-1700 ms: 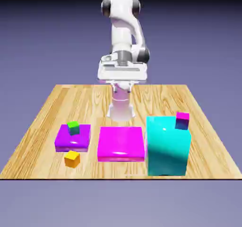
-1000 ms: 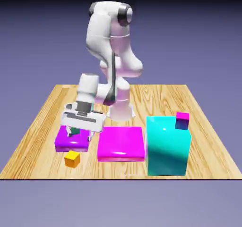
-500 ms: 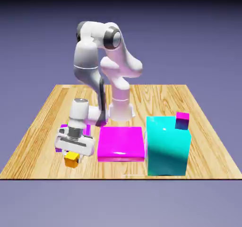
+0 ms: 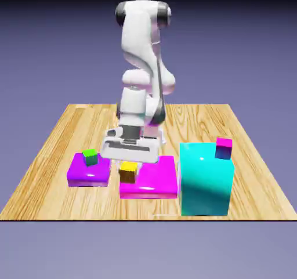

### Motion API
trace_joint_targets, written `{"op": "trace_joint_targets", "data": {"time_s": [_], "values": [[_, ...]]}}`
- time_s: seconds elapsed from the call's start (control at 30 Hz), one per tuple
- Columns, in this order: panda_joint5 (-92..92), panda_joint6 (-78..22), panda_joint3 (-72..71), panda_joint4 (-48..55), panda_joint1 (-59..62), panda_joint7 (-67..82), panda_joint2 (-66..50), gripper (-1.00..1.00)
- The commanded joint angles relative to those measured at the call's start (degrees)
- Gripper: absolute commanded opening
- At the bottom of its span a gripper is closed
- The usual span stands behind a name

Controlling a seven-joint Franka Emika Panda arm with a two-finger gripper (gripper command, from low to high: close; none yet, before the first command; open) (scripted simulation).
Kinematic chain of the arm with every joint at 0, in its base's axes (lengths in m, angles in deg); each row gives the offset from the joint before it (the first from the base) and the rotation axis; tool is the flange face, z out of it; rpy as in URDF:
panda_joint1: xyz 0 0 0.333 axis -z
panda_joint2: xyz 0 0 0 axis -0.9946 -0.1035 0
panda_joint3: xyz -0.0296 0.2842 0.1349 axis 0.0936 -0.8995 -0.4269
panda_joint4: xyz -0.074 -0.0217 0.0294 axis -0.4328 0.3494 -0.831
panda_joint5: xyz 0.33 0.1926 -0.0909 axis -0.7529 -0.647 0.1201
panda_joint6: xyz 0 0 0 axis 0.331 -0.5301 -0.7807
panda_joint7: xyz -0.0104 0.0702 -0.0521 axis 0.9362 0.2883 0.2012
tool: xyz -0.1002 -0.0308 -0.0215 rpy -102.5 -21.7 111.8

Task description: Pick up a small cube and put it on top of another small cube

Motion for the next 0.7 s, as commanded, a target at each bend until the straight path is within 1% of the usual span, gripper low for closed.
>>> {"op": "trace_joint_targets", "data": {"time_s": [0.0,0.3,0.37,0.53,0.57,0.6,0.67], "values": [[-1.37,-2.51,-1.90,0.56,0.51,-0.25,1.92,-1.00],[-13.28,-24.95,-18.38,5.55,-11.99,-2.89,19.14,-1.00],[-13.58,-25.51,-18.79,5.67,-12.30,-2.95,19.57,-1.00],[-4.96,-15.21,-22.84,4.17,-7.46,-9.57,9.96,-1.00],[-4.96,-15.21,-22.84,4.17,-7.46,-9.57,9.95,1.00],[-4.96,-15.21,-22.84,4.17,-7.46,-9.57,9.95,1.00],[-8.68,-19.65,-21.09,4.82,-9.55,-6.71,14.10,1.00]]}}
